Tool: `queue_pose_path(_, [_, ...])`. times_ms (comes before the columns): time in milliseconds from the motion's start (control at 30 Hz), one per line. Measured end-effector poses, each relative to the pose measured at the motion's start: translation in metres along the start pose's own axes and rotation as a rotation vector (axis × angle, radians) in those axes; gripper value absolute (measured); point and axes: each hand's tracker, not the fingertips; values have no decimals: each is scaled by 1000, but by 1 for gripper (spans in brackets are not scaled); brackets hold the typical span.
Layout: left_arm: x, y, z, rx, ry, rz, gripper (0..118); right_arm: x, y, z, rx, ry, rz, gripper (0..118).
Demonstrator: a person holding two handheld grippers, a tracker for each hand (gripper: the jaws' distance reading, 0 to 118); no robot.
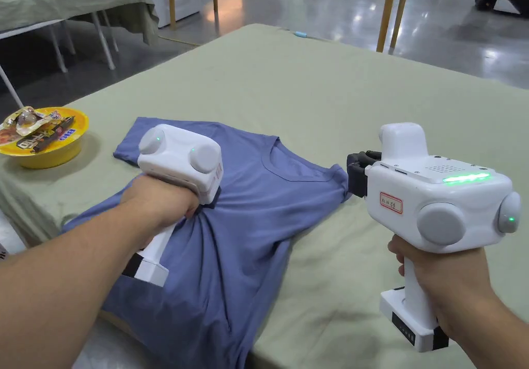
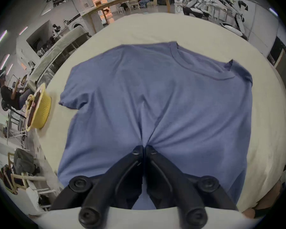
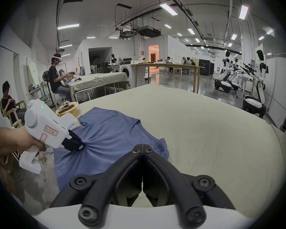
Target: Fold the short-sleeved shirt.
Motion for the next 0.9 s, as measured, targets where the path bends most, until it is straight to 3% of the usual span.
queue_pose_path(167, [8,-21,64,65,-60,56,0,6,9,12,30,-20,-37,0])
queue_pose_path(200, [2,0,49,85,-82,59,0,7,11,15,37,-25,-47,0])
queue_pose_path(600, [39,29,135,226,-106,-9,0,23,37,75,124,-87,-66,0])
queue_pose_path(900, [114,39,120,222,-140,-147,0,48,16,103,128,-150,-83,0])
